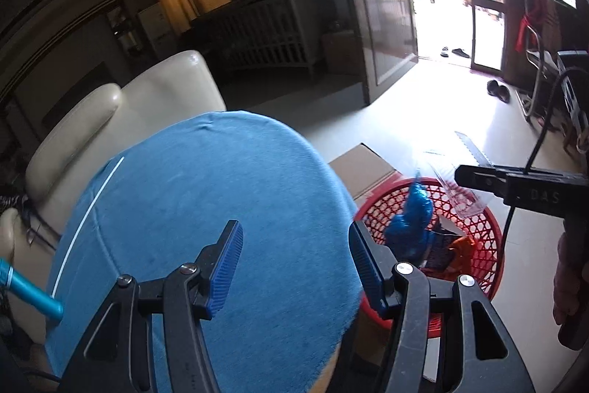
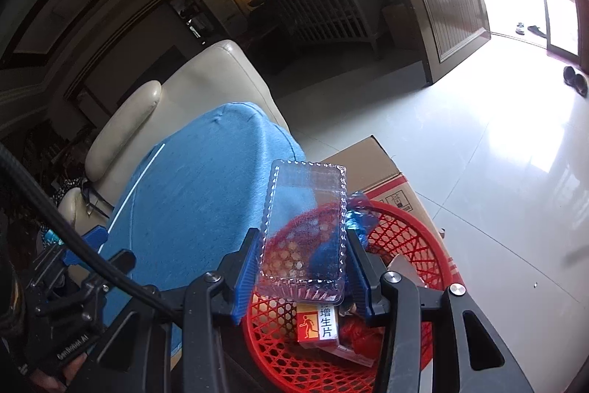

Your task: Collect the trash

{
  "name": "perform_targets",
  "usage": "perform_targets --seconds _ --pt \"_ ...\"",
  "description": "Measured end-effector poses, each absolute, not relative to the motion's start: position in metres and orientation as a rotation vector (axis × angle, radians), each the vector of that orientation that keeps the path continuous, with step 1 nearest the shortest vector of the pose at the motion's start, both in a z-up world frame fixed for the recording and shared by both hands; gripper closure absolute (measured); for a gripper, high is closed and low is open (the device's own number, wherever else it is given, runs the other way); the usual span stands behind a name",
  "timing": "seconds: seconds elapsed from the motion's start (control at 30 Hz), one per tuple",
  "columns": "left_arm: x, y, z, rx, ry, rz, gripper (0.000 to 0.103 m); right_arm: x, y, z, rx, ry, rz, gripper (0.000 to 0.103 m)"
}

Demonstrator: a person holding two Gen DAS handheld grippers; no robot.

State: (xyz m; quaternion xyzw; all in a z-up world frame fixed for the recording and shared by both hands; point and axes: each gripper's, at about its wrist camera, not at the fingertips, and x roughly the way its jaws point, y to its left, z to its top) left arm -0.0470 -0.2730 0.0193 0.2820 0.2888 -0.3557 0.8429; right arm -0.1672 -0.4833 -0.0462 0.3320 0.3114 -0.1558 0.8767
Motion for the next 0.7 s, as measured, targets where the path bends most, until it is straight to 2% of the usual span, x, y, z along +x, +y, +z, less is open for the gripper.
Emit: perform_targets --seconds 0.23,0.33,0.7 --pt "-0.026 -0.229 0.027 0.525 0.611 -0.663 0.042 -0.152 -0.46 -0.05 0.588 0.713 -0.386 0.051" --pt "-0.019 -0.208 0.03 0.491 0.615 -0.625 0.042 -0.148 -0.459 -0.056 0.587 0.75 -0.413 0.044" --pt "0.006 -0.146 0.04 0.405 0.605 -0.476 0.041 -0.13 -0.434 -0.041 0.53 0.764 -0.4 0.044"
